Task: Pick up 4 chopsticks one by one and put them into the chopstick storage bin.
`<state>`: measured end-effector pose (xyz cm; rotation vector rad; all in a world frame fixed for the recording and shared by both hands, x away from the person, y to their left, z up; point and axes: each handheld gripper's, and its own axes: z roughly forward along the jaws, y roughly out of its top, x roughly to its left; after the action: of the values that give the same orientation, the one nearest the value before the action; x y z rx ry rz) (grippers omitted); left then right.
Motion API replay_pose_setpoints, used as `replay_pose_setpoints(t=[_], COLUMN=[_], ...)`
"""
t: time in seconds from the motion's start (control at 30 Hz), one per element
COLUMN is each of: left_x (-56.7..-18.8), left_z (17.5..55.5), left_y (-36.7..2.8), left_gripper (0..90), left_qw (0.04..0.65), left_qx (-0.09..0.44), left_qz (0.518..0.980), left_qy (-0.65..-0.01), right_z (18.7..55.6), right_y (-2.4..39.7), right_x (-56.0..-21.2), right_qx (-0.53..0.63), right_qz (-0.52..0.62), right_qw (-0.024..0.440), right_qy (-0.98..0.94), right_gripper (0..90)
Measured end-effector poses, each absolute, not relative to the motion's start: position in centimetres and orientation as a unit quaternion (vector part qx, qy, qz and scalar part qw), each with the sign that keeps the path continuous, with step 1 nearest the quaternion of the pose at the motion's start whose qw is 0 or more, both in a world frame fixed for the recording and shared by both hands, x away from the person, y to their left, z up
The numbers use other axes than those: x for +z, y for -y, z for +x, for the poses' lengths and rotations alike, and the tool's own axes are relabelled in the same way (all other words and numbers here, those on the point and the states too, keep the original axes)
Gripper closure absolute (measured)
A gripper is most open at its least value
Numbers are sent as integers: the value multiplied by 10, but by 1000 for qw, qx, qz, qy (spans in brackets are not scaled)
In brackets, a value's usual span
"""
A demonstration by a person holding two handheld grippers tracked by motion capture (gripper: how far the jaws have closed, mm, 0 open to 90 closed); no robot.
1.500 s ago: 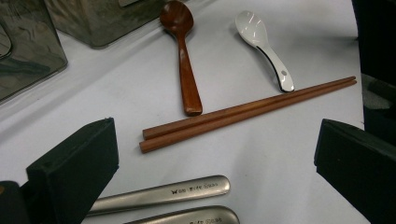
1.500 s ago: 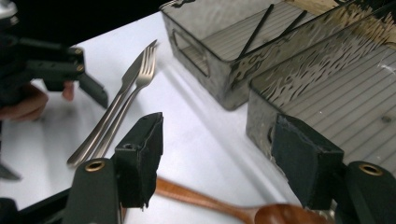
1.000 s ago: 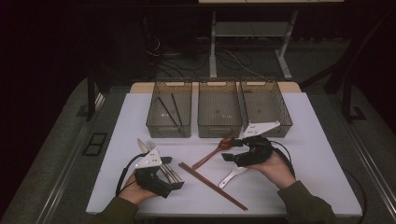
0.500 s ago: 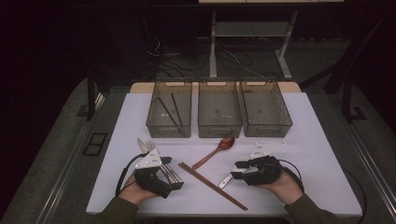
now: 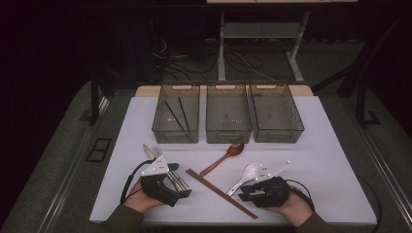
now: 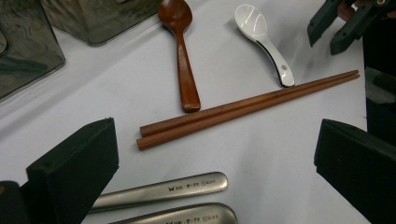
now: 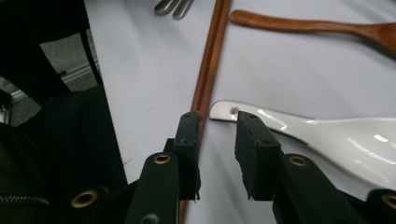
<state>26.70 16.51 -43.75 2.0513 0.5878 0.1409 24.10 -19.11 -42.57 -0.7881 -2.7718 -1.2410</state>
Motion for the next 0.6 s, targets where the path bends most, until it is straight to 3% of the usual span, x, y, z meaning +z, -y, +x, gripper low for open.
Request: replay_pose_setpoints(t=[0.6], left_x=[-437], left_z=[266], left_y=[-165], left_gripper=[0], left_qw=[481], left_qx=[59], left_qz=[841], left_qy=[-239], right_z=[234], right_y=[171], right_x=[-437], right_qx=[-371], right_qz=[-225], right_qw=[9], right_qy=[901], right_gripper=[788])
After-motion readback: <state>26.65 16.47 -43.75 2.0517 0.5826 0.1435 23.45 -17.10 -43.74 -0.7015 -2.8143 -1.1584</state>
